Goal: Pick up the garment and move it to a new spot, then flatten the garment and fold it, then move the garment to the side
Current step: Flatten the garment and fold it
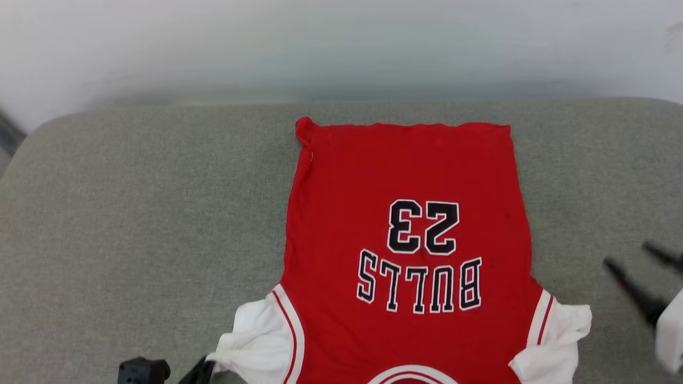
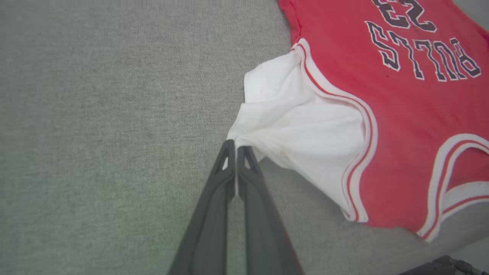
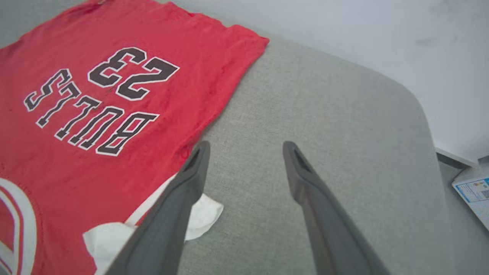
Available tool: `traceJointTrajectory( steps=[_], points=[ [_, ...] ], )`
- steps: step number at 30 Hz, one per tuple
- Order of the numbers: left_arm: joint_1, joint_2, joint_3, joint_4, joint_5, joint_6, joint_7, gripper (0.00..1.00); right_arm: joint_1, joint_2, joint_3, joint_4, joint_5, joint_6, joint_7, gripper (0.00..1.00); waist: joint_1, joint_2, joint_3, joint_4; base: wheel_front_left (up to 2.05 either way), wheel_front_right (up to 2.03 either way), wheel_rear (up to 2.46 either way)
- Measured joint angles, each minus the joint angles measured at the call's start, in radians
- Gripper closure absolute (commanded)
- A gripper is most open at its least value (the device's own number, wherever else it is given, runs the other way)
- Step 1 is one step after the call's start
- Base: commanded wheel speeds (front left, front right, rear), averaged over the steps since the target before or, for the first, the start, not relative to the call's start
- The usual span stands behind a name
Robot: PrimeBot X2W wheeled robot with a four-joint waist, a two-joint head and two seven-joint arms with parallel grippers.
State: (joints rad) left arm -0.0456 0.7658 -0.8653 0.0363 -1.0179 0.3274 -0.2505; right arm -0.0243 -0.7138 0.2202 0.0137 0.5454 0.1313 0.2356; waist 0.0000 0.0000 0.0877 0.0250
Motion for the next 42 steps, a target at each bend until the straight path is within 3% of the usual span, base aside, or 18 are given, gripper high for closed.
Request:
traceJointTrajectory(
  steps=[7,13,17,22,25,33,40,41,42],
  points=[
    [-0.064,0.0,0.034,-0.068,0.067,0.026,-0.007,1.0,-0.238,-0.111,-0.109,-0.122,0.024,0.0,0.182,0.0,0.0,0.0,0.088,0.031,0.0,0.0,0.0],
    [-0.138,-0.014,0.04,-0.12,0.127,0.033,-0.008,1.0,-0.486,-0.24,-0.035,-0.107,0.111,0.0,0.47,0.0,0.0002,0.0,0.199,0.076,0.0,0.0,0.0],
    [-0.185,-0.032,0.046,-0.149,0.16,0.034,-0.008,1.0,-0.655,-0.26,0.019,-0.065,0.183,0.0,0.655,0.0,0.0002,0.0,0.282,0.112,0.0,0.0,0.0],
    [-0.23,-0.055,0.053,-0.183,0.194,0.043,-0.009,1.0,-0.846,-0.212,0.036,0.05,0.196,0.0,0.844,0.0,0.0003,0.0,0.386,0.158,0.0,0.0,0.0],
    [-0.248,-0.062,0.058,-0.199,0.213,0.048,-0.009,1.0,-0.935,-0.153,0.032,0.117,0.162,0.0,0.897,0.0,0.0003,0.0,0.445,0.183,0.0,0.0,0.0],
    [-0.292,-0.075,0.067,-0.237,0.253,0.061,-0.012,1.0,-1.055,-0.018,0.007,0.258,0.057,0.0,0.913,0.0,0.0003,0.0,0.572,0.231,0.0,0.0,0.0],
    [-0.298,-0.08,0.083,-0.253,0.257,0.073,-0.014,1.0,-1.021,-0.029,0.036,0.273,0.043,-0.002,0.93,0.0,0.0001,0.0,0.608,0.241,0.0,0.0,0.0],
    [-0.298,-0.08,0.084,-0.252,0.257,0.074,-0.014,1.0,-1.017,-0.03,0.034,0.272,0.044,-0.002,0.929,0.63,0.0001,0.0,0.607,0.24,0.0,0.0,0.0],
    [-0.298,-0.079,0.084,-0.251,0.257,0.075,-0.014,1.0,-1.014,-0.035,0.035,0.271,0.043,-0.002,0.924,1.0,0.0001,0.0,0.604,0.24,0.0,0.0,0.0]
  ],
)
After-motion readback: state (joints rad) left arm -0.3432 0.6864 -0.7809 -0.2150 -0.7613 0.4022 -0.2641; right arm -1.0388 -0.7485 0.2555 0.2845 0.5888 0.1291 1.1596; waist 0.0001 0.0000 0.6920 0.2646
